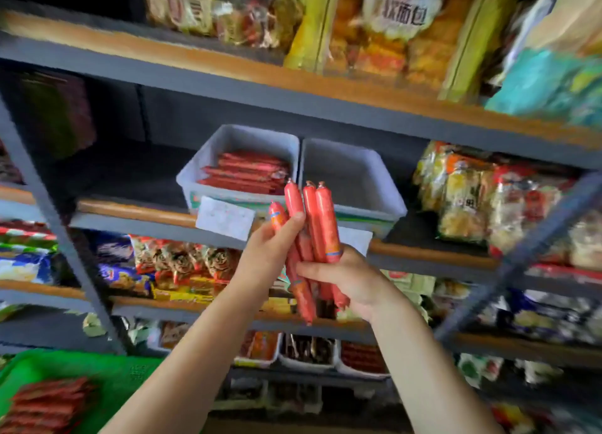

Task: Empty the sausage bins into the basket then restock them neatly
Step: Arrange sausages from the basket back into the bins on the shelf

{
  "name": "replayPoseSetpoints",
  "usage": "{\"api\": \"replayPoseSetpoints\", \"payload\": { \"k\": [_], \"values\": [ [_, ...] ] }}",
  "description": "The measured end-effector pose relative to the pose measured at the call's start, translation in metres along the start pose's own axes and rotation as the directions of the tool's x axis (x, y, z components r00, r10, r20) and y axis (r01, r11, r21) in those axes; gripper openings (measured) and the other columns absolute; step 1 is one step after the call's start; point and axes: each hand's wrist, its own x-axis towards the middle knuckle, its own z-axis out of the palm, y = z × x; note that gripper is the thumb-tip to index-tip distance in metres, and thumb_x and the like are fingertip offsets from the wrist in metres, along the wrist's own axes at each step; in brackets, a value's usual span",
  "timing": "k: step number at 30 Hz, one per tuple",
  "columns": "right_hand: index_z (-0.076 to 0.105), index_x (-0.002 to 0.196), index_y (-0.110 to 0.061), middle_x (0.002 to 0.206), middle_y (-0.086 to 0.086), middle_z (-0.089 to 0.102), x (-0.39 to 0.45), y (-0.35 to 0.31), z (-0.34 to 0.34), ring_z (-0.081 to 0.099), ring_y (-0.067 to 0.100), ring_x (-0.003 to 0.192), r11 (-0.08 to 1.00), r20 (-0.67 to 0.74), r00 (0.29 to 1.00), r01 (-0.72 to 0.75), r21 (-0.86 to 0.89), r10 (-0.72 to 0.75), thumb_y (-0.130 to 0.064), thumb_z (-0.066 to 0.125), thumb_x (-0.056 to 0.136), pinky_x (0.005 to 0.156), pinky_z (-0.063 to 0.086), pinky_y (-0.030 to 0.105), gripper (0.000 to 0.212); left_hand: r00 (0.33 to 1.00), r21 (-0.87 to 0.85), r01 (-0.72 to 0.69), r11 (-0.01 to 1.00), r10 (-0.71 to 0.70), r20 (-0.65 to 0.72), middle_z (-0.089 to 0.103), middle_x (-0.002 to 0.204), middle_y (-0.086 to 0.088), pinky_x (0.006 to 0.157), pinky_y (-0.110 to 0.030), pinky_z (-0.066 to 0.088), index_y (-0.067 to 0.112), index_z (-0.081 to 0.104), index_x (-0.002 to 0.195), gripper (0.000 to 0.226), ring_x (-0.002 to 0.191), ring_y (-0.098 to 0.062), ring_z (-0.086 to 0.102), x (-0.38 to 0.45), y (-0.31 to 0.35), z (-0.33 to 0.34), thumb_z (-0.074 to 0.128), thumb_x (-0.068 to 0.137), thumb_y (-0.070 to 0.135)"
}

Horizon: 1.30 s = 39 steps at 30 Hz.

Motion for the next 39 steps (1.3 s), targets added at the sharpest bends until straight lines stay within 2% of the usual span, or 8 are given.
{"api": "replayPoseSetpoints", "payload": {
  "k": [4, 8, 14, 16, 18, 22, 28, 39],
  "values": [
    [0.068, 0.087, -0.011, 0.065, -0.004, 0.070, -0.013, -0.015, -0.072, 0.061, 0.007, 0.054, 0.991, -0.023, 0.997, 0.073, -0.116, -0.076, 0.009, 0.069, 0.081, 0.051, 0.046, 0.019, 0.020, 0.953, 0.313, -0.270, 0.910, 0.299, -0.045, 0.068, 0.072, 0.007, 0.067, -0.025, 0.047, 0.020, 0.067, 0.080, 0.020, 0.071, -0.009, 0.061, -0.005, -0.021, 0.035, 0.059, 0.097, 0.020],
    [0.064, 0.086, -0.005, 0.063, 0.005, 0.064, 0.007, -0.036, -0.124, 0.053, 0.013, 0.048, 0.933, -0.007, 0.998, 0.060, -0.355, -0.066, 0.004, 0.074, 0.079, 0.049, 0.044, 0.023, 0.016, 0.814, 0.734, -0.457, 0.502, 0.569, 0.118, 0.065, 0.094, -0.001, 0.073, -0.040, 0.050, 0.017, 0.071, 0.087, 0.020, 0.088, -0.025, 0.059, 0.013, -0.040, 0.049, 0.054, 0.085, 0.026],
    [0.064, 0.105, 0.003, 0.070, 0.011, 0.070, 0.063, -0.074, -0.161, 0.067, 0.026, 0.059, 0.815, 0.032, 0.999, -0.014, -0.579, 0.040, -0.006, 0.079, 0.076, 0.051, 0.051, 0.030, 0.034, 0.864, 0.965, -0.250, 0.074, 0.468, 0.188, 0.057, 0.134, -0.017, 0.105, -0.059, 0.033, 0.018, 0.066, 0.121, 0.057, 0.127, -0.043, 0.046, 0.066, -0.027, 0.031, 0.040, 0.081, 0.049],
    [0.065, 0.112, 0.000, 0.094, 0.022, 0.073, 0.082, -0.081, -0.165, 0.071, 0.039, 0.088, 0.768, 0.042, 0.997, -0.027, -0.640, 0.070, -0.021, 0.086, 0.065, 0.072, 0.060, 0.046, 0.055, 0.917, 0.982, -0.186, 0.033, 0.363, 0.162, 0.062, 0.126, -0.010, 0.110, -0.058, 0.025, 0.024, 0.065, 0.119, 0.061, 0.124, -0.037, 0.049, 0.076, -0.025, 0.027, 0.033, 0.080, 0.058],
    [0.066, 0.110, -0.001, 0.099, 0.025, 0.071, 0.099, -0.085, -0.167, 0.070, 0.036, 0.085, 0.706, 0.072, 0.993, -0.014, -0.709, 0.092, -0.029, 0.086, 0.061, 0.084, 0.057, 0.051, 0.061, 0.916, 0.982, -0.186, 0.020, 0.366, 0.166, 0.065, 0.115, -0.002, 0.110, -0.055, 0.022, 0.029, 0.064, 0.115, 0.056, 0.116, -0.032, 0.053, 0.080, -0.028, 0.024, 0.033, 0.081, 0.061],
    [0.065, 0.100, 0.000, 0.075, 0.008, 0.072, 0.130, -0.094, -0.164, 0.066, 0.019, 0.067, 0.670, 0.136, 0.985, 0.027, -0.742, 0.110, -0.013, 0.081, 0.077, 0.076, 0.054, 0.034, 0.031, 0.860, 0.968, -0.248, 0.026, 0.467, 0.208, 0.062, 0.116, 0.003, 0.113, -0.052, 0.019, 0.029, 0.063, 0.115, 0.046, 0.116, -0.028, 0.052, 0.081, -0.041, 0.015, 0.039, 0.087, 0.056],
    [0.065, 0.112, -0.013, 0.103, 0.007, 0.072, 0.178, -0.082, -0.161, 0.069, 0.024, 0.098, 0.542, 0.123, 0.969, -0.012, -0.840, 0.213, -0.022, 0.085, 0.072, 0.092, 0.054, 0.038, 0.045, 0.820, 0.956, -0.294, 0.024, 0.520, 0.239, 0.059, 0.125, 0.002, 0.116, -0.053, 0.018, 0.027, 0.061, 0.120, 0.044, 0.121, -0.027, 0.049, 0.084, -0.048, 0.013, 0.042, 0.088, 0.051],
    [0.063, 0.113, -0.025, 0.104, 0.002, 0.069, 0.212, -0.053, -0.171, 0.066, 0.021, 0.094, 0.266, 0.063, 0.956, -0.017, -0.964, 0.287, -0.043, 0.085, 0.061, 0.092, 0.054, 0.041, 0.060, 0.830, 0.954, -0.297, 0.050, 0.507, 0.232, 0.057, 0.131, 0.003, 0.118, -0.049, 0.010, 0.029, 0.061, 0.123, 0.045, 0.129, -0.022, 0.043, 0.081, -0.046, 0.011, 0.045, 0.086, 0.049]
  ]
}}
